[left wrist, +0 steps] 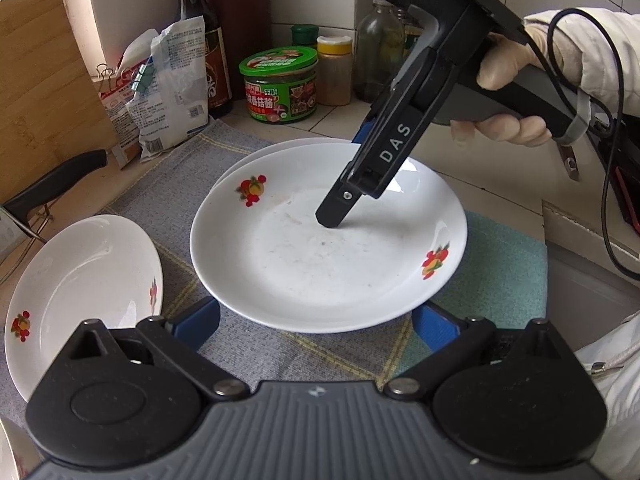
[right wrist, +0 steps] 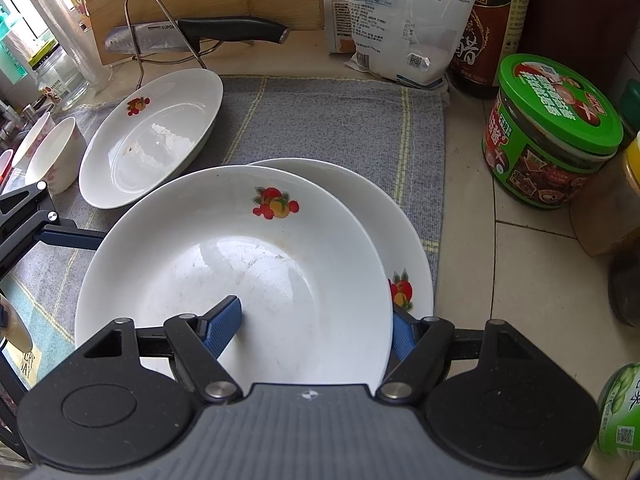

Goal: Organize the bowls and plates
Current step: 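Lower the held plate onto the stained plate and open the right gripper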

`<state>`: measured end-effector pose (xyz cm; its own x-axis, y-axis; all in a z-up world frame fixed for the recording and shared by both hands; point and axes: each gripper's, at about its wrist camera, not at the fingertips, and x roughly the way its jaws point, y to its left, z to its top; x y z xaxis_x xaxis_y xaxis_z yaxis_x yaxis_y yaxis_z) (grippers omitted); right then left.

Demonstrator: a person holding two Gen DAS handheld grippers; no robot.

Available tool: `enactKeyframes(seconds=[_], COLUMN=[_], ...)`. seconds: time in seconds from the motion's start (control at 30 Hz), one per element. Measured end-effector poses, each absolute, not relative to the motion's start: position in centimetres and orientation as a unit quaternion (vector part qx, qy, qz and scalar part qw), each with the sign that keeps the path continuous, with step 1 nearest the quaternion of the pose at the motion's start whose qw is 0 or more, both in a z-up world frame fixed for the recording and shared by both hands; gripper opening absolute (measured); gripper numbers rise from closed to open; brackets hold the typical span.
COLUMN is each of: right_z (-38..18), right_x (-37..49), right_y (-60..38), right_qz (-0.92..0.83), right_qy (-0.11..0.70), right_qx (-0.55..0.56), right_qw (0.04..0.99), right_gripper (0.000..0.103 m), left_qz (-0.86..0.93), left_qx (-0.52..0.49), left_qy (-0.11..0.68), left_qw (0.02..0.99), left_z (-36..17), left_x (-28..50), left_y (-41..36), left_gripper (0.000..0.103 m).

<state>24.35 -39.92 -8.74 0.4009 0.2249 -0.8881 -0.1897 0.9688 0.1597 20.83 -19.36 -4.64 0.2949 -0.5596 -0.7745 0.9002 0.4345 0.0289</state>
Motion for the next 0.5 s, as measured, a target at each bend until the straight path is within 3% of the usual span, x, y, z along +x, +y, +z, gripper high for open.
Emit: enactKeyframes(seconds=[0.5], right_z=[-8.54], right_x=[24.35], right_y=[-40.5], right_qz=[0.124], right_qy=[0.541], right_qx=[0.031], right_qw=[0.831], right_gripper=[0.081], left_qz=[-0.479], left_qx=[0.241], left_qy=[0.348], left_qw=[0.769], left_z=[-4.57], left_x=[20.78], left_y=[-19.25], left_gripper=[0.101])
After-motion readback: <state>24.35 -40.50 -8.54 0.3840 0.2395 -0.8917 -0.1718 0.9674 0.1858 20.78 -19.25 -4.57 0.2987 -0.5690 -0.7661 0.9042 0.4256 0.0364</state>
